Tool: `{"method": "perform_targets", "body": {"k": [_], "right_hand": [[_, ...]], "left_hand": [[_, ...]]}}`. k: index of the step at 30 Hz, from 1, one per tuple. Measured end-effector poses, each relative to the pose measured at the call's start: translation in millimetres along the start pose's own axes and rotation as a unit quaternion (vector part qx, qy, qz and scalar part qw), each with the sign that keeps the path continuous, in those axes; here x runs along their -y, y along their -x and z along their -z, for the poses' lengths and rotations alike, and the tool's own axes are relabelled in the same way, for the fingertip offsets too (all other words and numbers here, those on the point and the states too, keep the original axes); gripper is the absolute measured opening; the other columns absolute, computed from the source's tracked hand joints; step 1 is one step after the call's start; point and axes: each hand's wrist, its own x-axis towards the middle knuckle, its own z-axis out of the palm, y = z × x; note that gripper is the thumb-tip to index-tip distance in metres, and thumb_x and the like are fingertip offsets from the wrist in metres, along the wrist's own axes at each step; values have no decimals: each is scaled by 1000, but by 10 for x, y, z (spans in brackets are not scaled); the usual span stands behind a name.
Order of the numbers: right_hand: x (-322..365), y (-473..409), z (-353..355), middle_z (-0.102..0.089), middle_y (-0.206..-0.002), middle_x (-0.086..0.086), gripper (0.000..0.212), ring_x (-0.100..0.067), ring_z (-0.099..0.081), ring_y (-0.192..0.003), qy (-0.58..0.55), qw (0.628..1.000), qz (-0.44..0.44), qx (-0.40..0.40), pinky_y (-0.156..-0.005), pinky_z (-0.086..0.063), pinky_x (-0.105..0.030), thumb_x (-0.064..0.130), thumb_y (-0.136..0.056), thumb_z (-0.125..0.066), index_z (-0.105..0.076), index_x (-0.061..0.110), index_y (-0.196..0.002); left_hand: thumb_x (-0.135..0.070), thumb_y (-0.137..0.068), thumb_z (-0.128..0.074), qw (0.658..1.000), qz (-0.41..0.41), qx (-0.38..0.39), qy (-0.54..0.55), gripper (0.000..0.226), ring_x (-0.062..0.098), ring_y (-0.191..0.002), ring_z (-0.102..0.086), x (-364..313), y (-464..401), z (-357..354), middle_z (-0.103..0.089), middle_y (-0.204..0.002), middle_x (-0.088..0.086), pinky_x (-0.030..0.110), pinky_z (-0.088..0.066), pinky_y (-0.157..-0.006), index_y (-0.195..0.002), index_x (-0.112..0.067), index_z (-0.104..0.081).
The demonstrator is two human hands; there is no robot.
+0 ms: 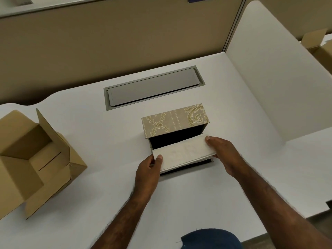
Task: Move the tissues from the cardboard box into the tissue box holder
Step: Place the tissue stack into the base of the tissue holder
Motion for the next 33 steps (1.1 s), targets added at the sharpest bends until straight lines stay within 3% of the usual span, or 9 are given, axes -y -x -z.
{"method": "perform_targets", "body": {"k": [3, 7, 11, 13, 18, 20, 23, 27, 33], "right_hand": [[-60, 58, -16, -80, -130, -2, 32, -27, -70, -128, 25, 999, 20, 3, -116, -49, -59, 40, -110, -58, -79, 21, -125], [-130, 166, -81, -72, -143, 7, 42, -14, -63, -135, 48, 998, 49, 2, -126, -42, -48, 42, -114, -48, -68, 24, -146], [-175, 270, -180, -65, -150, 10, 46, -14, -57, -140, 84, 994, 73, -6, -122, -40, -36, 46, -115, -40, -58, 30, -155], [-188, 305, -211, -60, -156, 10, 50, -14, -54, -144, 92, 993, 74, -11, -120, -37, -32, 49, -115, -39, -51, 31, -160], [-209, 326, -211, -48, -168, 6, 57, -17, -45, -154, 112, 992, 61, -16, -132, -32, -45, 51, -114, -38, -38, 31, -168], [-226, 343, -225, -49, -166, 8, 56, -16, -46, -152, 121, 990, 69, -13, -129, -33, -39, 48, -115, -39, -38, 31, -168], [-269, 369, -268, -57, -154, 12, 48, -16, -51, -146, 140, 985, 99, -12, -119, -35, -30, 39, -116, -40, -45, 29, -163], [-301, 327, -299, -60, -155, -3, 47, -27, -51, -145, 191, 973, 125, -33, -126, -37, -53, 34, -117, -39, -48, 22, -161], [-263, 277, -302, -57, -159, -5, 51, -29, -48, -147, 223, 964, 134, -52, -127, -35, -55, 40, -116, -37, -44, 23, -164]], "left_hand": [[-44, -104, -55, 1000, 11, 7, 5, 22, 17, -96, -69, -10, 19, -1, -72, -94, -12, 49, -61, -94, -84, -41, -65], [-43, -105, -51, 999, 38, 22, 14, 23, 16, -104, -66, -85, 10, -21, -73, -109, -10, 45, -57, -100, -109, -31, -70], [-44, -105, -49, 997, 69, 28, 18, 25, 18, -102, -64, -187, -24, -41, -69, -103, -11, 49, -55, -104, -92, -30, -65], [-46, -106, -47, 997, 77, 27, 8, 25, 22, -108, -63, -219, -50, -49, -66, -111, -6, 49, -53, -107, -102, -26, -62], [-37, -108, -45, 997, 41, 22, -56, 30, 20, -88, -63, -198, -114, -43, -68, -96, 1, 45, -56, -90, -85, -25, -61], [-32, -108, -45, 996, 20, 16, -83, 28, 20, -93, -64, -165, -123, -45, -73, -112, 6, 37, -53, -86, -103, -16, -68], [-28, -109, -47, 995, 8, 7, -100, 36, 26, -121, -64, -134, -118, -44, -68, -136, 7, 33, -48, -98, -136, -10, -62], [-27, -109, -48, 995, -4, 17, -101, 42, 28, -134, -58, -85, -103, -53, -62, -147, 8, 40, -48, -111, -148, -11, -52], [-28, -110, -45, 994, -7, 36, -99, 55, 27, -146, -47, 2, -97, -79, -48, -162, 5, 44, -40, -121, -162, -17, -30]]}}
